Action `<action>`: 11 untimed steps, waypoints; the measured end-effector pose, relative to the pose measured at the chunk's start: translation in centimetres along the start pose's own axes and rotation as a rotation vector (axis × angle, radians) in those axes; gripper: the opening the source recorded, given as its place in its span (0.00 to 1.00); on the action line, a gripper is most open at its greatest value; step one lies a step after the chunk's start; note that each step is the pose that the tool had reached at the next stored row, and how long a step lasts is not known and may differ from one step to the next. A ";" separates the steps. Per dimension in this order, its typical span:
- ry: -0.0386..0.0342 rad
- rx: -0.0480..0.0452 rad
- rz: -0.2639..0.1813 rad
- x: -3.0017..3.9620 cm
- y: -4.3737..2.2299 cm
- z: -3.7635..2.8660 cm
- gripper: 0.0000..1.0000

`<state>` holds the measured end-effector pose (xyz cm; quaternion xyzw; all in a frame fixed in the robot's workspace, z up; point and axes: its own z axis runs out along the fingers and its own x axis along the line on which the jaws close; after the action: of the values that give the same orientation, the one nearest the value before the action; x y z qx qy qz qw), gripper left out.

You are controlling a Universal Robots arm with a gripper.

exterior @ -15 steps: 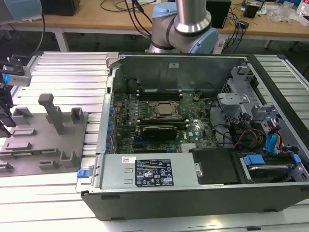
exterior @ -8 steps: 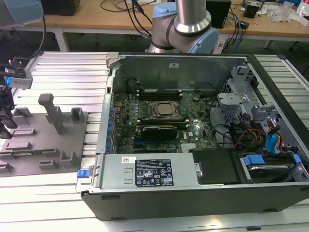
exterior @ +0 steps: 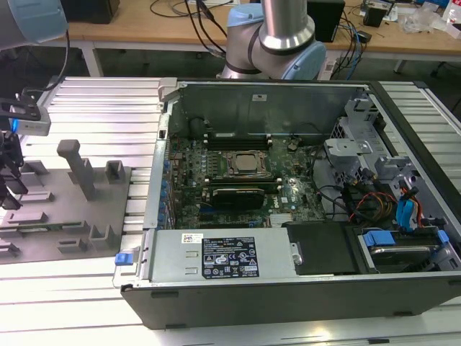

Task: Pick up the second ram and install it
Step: 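Pick up the second ram and move it above second insertion slot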

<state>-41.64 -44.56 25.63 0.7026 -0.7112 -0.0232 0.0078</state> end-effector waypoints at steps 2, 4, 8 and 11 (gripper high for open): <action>0.0000 0.0000 0.000 0.00 -0.01 0.13 0.36; 0.0000 -0.0001 0.000 0.00 -0.01 0.26 0.36; 0.0000 0.0001 0.000 0.01 -0.02 0.54 0.36; 0.0000 0.0001 0.000 0.02 -0.04 0.87 0.36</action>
<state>-41.64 -44.57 24.76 0.7026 -0.7112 -0.0231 0.0077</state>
